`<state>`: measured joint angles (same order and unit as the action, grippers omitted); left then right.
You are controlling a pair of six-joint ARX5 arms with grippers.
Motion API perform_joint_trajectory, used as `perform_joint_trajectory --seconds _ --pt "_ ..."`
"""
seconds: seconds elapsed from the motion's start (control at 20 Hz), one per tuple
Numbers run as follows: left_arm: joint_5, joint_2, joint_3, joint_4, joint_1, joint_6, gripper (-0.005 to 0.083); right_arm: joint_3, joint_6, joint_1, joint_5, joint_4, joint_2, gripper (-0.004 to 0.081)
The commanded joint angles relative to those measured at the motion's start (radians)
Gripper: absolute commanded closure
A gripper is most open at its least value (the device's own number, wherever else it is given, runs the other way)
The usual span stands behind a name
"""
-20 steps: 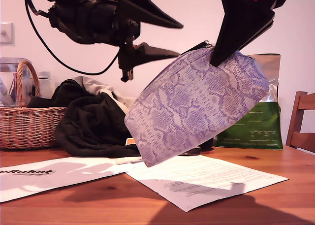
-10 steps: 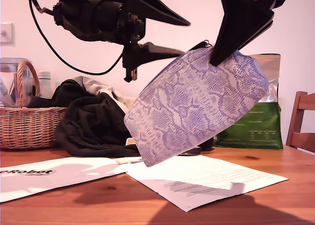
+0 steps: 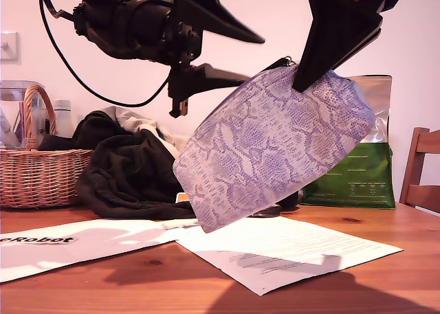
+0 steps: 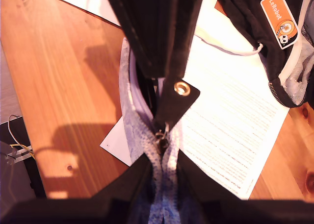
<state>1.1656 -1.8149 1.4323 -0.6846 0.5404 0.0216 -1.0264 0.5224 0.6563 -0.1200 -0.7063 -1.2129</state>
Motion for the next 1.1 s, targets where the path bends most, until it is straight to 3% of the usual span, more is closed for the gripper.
perform_joint_trajectory --seconds 0.0,0.15,0.4,0.6,1.05 --pt "0.006 -0.025 -0.003 0.005 0.012 0.002 0.0417 0.006 0.001 0.005 -0.004 0.021 0.012 0.0782" --pt "0.003 -0.026 -0.003 0.021 0.025 0.006 0.0420 0.006 0.001 0.005 -0.004 0.021 0.012 0.0782" --pt "-0.098 -0.042 -0.003 0.028 0.023 0.014 0.0422 0.006 -0.002 0.005 -0.004 0.013 0.012 0.0782" --pt "-0.100 -0.058 -0.003 0.051 0.022 0.042 0.0422 0.006 -0.001 0.012 -0.004 0.013 0.012 0.0782" --pt "0.068 -0.092 -0.003 0.137 0.027 0.133 0.0424 0.006 -0.001 0.025 -0.002 0.010 0.012 0.0782"
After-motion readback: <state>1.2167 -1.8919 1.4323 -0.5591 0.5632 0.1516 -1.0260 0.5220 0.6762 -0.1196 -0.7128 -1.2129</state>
